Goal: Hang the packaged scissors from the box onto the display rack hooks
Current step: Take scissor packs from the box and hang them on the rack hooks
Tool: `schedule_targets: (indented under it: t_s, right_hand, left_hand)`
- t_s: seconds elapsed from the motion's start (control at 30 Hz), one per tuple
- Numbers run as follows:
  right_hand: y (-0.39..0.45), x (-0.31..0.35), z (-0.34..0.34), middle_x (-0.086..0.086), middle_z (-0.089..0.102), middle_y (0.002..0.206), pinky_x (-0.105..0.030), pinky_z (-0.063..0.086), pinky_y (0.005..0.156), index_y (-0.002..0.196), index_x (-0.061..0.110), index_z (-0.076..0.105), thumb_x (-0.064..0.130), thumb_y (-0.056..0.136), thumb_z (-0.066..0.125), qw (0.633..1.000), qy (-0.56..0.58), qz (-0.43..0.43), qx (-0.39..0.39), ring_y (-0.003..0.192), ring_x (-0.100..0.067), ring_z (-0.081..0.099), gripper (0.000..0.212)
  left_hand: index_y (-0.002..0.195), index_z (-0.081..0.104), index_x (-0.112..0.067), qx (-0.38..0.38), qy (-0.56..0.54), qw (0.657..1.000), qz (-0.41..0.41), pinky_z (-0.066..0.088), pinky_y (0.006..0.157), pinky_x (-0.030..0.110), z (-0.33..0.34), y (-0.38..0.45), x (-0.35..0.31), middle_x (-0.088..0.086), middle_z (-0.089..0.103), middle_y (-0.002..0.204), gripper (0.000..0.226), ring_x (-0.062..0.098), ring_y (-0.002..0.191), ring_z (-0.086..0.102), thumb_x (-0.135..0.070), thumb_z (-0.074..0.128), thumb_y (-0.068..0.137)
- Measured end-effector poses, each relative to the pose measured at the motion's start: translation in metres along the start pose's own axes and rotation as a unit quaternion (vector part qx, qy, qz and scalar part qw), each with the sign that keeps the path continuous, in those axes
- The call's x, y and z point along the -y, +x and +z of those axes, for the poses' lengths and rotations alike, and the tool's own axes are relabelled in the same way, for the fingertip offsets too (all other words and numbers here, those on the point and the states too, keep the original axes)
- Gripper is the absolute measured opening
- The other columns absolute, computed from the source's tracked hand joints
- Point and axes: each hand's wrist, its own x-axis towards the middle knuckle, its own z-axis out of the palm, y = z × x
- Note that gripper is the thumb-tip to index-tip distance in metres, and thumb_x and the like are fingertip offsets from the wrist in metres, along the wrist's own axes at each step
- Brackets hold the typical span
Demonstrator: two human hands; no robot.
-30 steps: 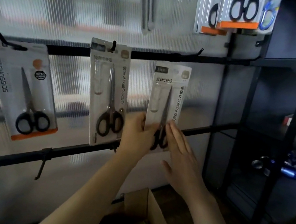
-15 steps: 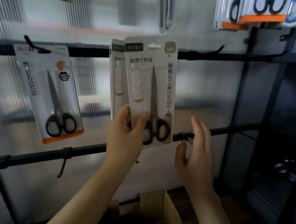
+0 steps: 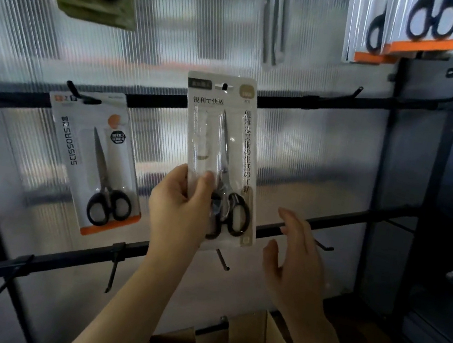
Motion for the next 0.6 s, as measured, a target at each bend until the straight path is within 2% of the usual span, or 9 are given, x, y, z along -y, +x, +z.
schedule_targets:
  t_s: [0.13, 0.2, 0.27, 0.37, 0.43, 0.53, 0.6]
  right_hand:
    - [-0.002, 0.002, 0.002, -0.007, 0.057, 0.126, -0.011, 0.038, 0.093, 0.129, 0.008, 0.049, 0.027, 0.088, 0.039, 1.000, 0.010, 0.010, 0.020, 0.108, -0.007, 0.053, 0.046]
    - [-0.003, 0.002, 0.005, -0.005, 0.056, 0.127, -0.015, 0.040, 0.092, 0.129, 0.009, 0.050, 0.028, 0.087, 0.038, 1.000, 0.009, 0.016, 0.022, 0.109, -0.006, 0.052, 0.047]
    - [-0.004, 0.002, 0.006, -0.004, 0.056, 0.127, -0.015, 0.040, 0.090, 0.128, 0.009, 0.052, 0.025, 0.087, 0.043, 0.999, 0.015, 0.020, 0.027, 0.107, -0.002, 0.050, 0.045]
    - [-0.006, 0.001, 0.009, -0.005, 0.056, 0.126, -0.017, 0.041, 0.085, 0.128, 0.007, 0.053, 0.014, 0.083, 0.054, 0.999, 0.016, 0.024, 0.038, 0.104, -0.009, 0.055, 0.045]
    - [-0.007, 0.001, 0.012, -0.005, 0.057, 0.125, -0.018, 0.041, 0.084, 0.126, 0.007, 0.053, 0.021, 0.084, 0.047, 0.999, 0.015, 0.031, 0.041, 0.102, -0.012, 0.057, 0.045]
    - [-0.009, 0.000, 0.018, -0.006, 0.057, 0.123, -0.022, 0.043, 0.084, 0.124, 0.006, 0.054, 0.023, 0.081, 0.042, 0.998, 0.020, 0.039, 0.040, 0.100, -0.017, 0.060, 0.048]
    - [-0.011, -0.001, 0.020, -0.005, 0.058, 0.123, -0.023, 0.044, 0.084, 0.124, 0.008, 0.054, 0.018, 0.079, 0.048, 0.998, 0.023, 0.041, 0.041, 0.100, -0.020, 0.061, 0.046]
  left_hand:
    - [0.068, 0.049, 0.004, 0.005, -0.003, 1.000, 0.000, 0.035, 0.042, 0.014, 0.001, -0.002, 0.002, 0.003, 0.042, 0.053, 0.031, 0.009, 0.047, 0.037, -0.013, 0.059, 0.091]
    - [0.063, 0.049, -0.006, 0.008, -0.002, 1.000, -0.002, 0.034, 0.042, 0.013, 0.001, -0.001, 0.003, -0.008, 0.041, 0.048, 0.030, 0.003, 0.044, 0.037, -0.013, 0.059, 0.091]
    - [0.063, 0.048, -0.007, 0.009, -0.004, 1.000, -0.007, 0.033, 0.042, 0.013, 0.001, 0.000, 0.004, -0.009, 0.039, 0.047, 0.031, 0.002, 0.043, 0.036, -0.013, 0.058, 0.092]
    - [0.062, 0.045, -0.007, 0.001, -0.001, 1.000, -0.009, 0.030, 0.040, 0.012, 0.002, 0.002, 0.003, -0.010, 0.036, 0.046, 0.033, 0.002, 0.040, 0.033, -0.012, 0.058, 0.091]
    - [0.059, 0.043, -0.013, -0.005, -0.004, 1.000, -0.012, 0.028, 0.039, 0.012, 0.003, 0.002, 0.003, -0.012, 0.035, 0.042, 0.036, 0.001, 0.038, 0.032, -0.011, 0.058, 0.091]
    - [0.066, 0.053, -0.004, -0.008, 0.001, 1.000, -0.015, 0.028, 0.039, 0.012, 0.003, 0.002, 0.004, -0.011, 0.039, 0.046, 0.026, 0.001, 0.040, 0.033, -0.011, 0.058, 0.090]
    - [0.072, 0.056, 0.003, -0.012, 0.011, 1.000, -0.016, 0.030, 0.040, 0.012, 0.003, 0.003, 0.007, 0.000, 0.044, 0.054, 0.023, 0.003, 0.044, 0.036, -0.012, 0.058, 0.090]
